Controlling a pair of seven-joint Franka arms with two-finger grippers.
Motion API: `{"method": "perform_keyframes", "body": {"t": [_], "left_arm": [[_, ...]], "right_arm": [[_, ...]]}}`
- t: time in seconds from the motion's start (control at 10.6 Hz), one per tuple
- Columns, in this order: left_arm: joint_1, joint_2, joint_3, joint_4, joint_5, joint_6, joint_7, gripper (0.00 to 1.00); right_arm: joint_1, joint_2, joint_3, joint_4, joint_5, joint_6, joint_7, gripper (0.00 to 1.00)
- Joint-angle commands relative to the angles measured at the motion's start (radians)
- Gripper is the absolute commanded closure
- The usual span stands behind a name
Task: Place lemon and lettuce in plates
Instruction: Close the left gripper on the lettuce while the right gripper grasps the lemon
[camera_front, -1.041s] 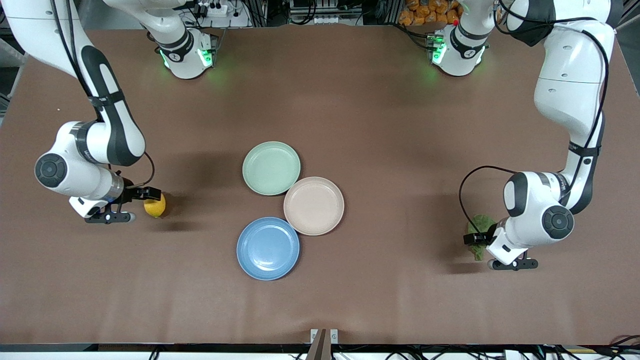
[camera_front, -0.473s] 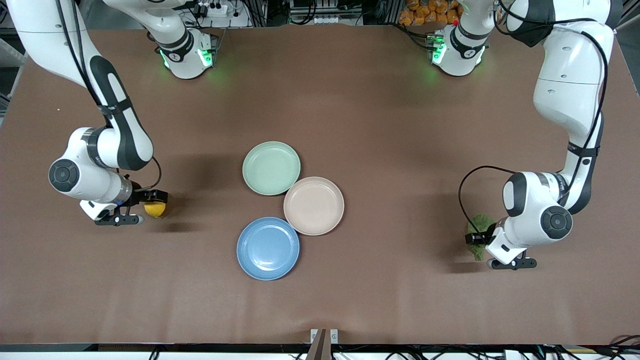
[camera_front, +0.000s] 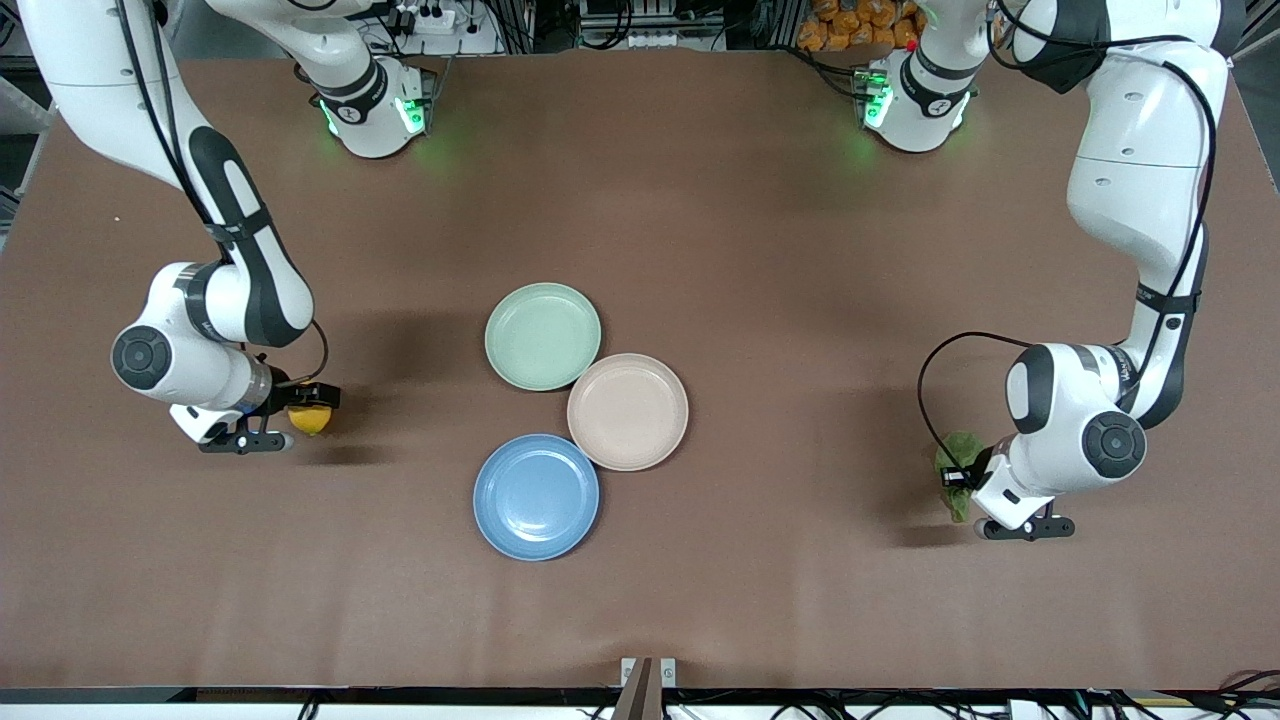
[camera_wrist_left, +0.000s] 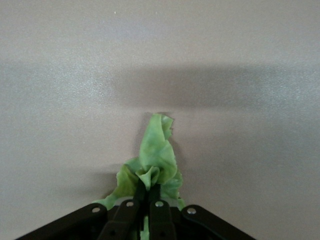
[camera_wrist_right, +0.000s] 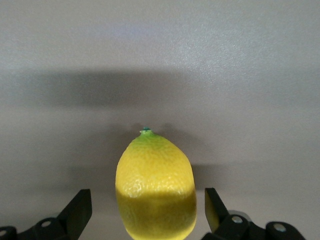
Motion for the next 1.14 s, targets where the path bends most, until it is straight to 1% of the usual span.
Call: {"method": "perform_keyframes", "body": {"t": [0.0, 0.28, 0.38, 0.47, 0.57, 0.66, 0.76, 1.04], "left_arm": [[-0.008, -0.011, 0.000, 0.003, 0.029, 0.010, -0.028, 1.00], [-0.015, -0.040, -0.008, 0.004, 0.029, 0.010, -0.027, 1.00], [-0.015, -0.044, -0.011, 0.004, 0.029, 0.008, -0.027, 1.00], [-0.016, -0.051, -0.014, 0.004, 0.029, 0.008, -0.027, 1.00], [-0.018, -0.057, -0.022, 0.003, 0.029, 0.008, -0.021, 1.00], [-0.019, -0.059, -0.035, 0.004, 0.029, 0.008, -0.021, 1.00], [-0.019, -0.065, -0.052, 0.004, 0.029, 0.008, -0.028, 1.00], [-0.018, -0.082, -0.092, 0.003, 0.021, 0.004, -0.033, 1.00]], "right_arm": [[-0.003, 0.020, 0.002, -0.004, 0.018, 0.049, -0.011, 0.00], [-0.007, 0.036, 0.002, -0.004, 0.020, 0.063, -0.013, 0.00], [-0.010, 0.036, 0.002, -0.004, 0.020, 0.063, -0.014, 0.20], [-0.009, 0.036, 0.002, -0.004, 0.020, 0.062, -0.014, 0.36], [-0.009, 0.036, 0.002, -0.002, 0.020, 0.059, -0.013, 0.50], [-0.010, 0.036, 0.002, -0.002, 0.020, 0.054, -0.010, 0.61], [-0.010, 0.036, 0.002, -0.001, 0.020, 0.052, -0.008, 0.65], [-0.009, 0.036, 0.002, 0.004, 0.020, 0.048, -0.008, 0.66]]}}
